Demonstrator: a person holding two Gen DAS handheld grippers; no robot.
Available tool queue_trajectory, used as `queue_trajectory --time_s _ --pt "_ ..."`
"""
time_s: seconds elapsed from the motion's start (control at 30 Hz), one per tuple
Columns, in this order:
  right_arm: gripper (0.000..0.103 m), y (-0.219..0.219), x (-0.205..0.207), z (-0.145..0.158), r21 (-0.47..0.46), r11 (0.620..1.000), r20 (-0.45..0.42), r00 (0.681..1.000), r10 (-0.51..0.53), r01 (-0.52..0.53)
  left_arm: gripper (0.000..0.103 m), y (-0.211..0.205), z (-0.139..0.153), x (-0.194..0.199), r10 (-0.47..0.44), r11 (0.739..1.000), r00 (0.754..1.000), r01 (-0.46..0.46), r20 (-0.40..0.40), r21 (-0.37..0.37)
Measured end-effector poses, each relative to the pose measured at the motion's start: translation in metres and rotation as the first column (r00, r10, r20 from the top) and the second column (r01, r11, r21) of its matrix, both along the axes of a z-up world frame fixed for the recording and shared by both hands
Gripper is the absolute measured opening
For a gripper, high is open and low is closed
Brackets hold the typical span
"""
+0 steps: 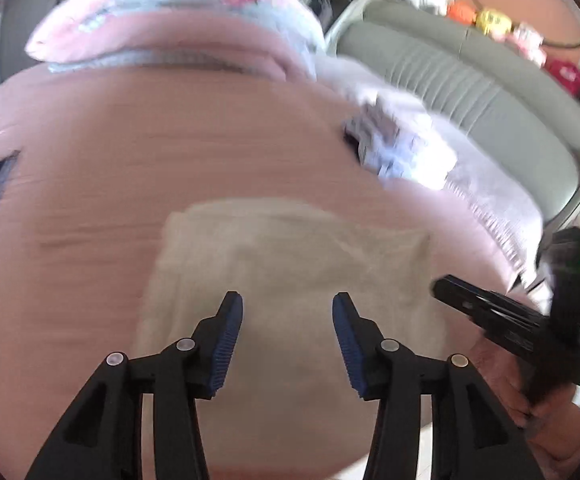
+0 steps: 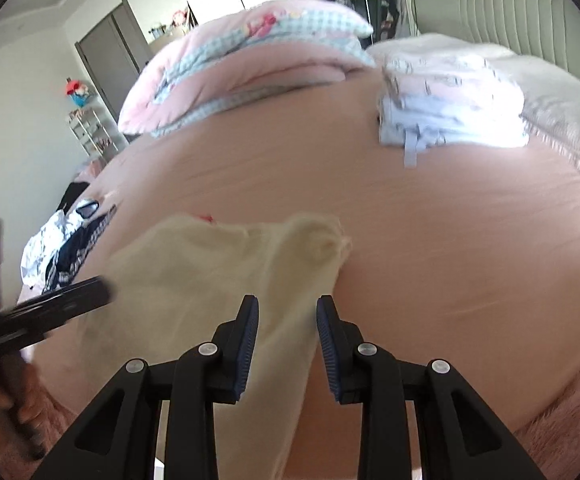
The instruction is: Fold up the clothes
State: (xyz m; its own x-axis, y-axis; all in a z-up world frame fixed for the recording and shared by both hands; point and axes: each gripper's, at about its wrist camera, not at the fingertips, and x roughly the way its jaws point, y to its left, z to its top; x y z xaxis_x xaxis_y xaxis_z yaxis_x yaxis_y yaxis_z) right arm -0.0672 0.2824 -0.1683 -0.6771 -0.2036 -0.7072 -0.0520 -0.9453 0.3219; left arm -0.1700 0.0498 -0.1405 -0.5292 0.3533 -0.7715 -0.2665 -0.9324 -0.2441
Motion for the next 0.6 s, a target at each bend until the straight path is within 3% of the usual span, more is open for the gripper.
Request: queue_trajectory --time_s 0.07,0.13,0.23,0.33,0.37,0.4,0.47,0.53,0.6 --pt "0.029 0.005 -0.008 -0.012 -0.035 0.999 0.036 0.999 0.0 0.002 0.036 -0.002 -0.01 -0.01 -0.001 0.999 1.0 0.003 0.025 -0.055" --pt "0.031 0.007 -0.017 -0.024 -0.069 0.997 0.079 0.997 -0.014 0.02 0.022 -0.015 -0.01 -0.014 0.021 0.999 0.999 -0.02 0.032 -0.043" --pt "0.038 0.017 -0.027 -0.036 -0.129 0.99 0.097 0.994 -0.05 0.063 0.017 -0.047 -0.005 -0.014 0.103 0.995 0.994 -0.103 0.039 -0.004" --pt "0.038 0.02 -0.032 -0.031 -0.075 0.993 0.069 0.994 -0.089 0.095 0.017 -0.076 -0.004 -0.016 0.297 0.946 0.955 -0.292 0.016 -0.14" --pt "0.038 0.021 -0.032 -0.028 -0.054 0.993 0.062 0.993 -0.104 0.107 0.017 -0.089 -0.005 -0.015 0.316 0.947 0.948 -0.312 0.044 -0.081" --pt "0.038 0.025 -0.031 -0.027 -0.064 0.991 0.07 0.991 -0.115 0.12 0.017 -0.102 -0.008 -0.015 0.285 0.954 0.952 -0.293 0.11 0.066" --pt "0.038 0.031 -0.025 -0.027 -0.135 0.984 0.105 0.989 -0.101 0.115 0.024 -0.107 -0.01 -0.015 0.21 0.948 0.964 -0.242 0.163 0.209" --pt "0.038 0.036 -0.02 -0.026 -0.202 0.973 0.138 0.987 -0.086 0.113 0.059 -0.097 -0.004 -0.009 0.137 0.967 0.986 -0.154 0.095 0.205" --pt "0.039 0.035 -0.017 -0.027 -0.205 0.973 0.149 0.986 -0.074 0.103 0.067 -0.09 -0.005 -0.006 0.11 0.974 0.993 -0.116 0.041 0.193"
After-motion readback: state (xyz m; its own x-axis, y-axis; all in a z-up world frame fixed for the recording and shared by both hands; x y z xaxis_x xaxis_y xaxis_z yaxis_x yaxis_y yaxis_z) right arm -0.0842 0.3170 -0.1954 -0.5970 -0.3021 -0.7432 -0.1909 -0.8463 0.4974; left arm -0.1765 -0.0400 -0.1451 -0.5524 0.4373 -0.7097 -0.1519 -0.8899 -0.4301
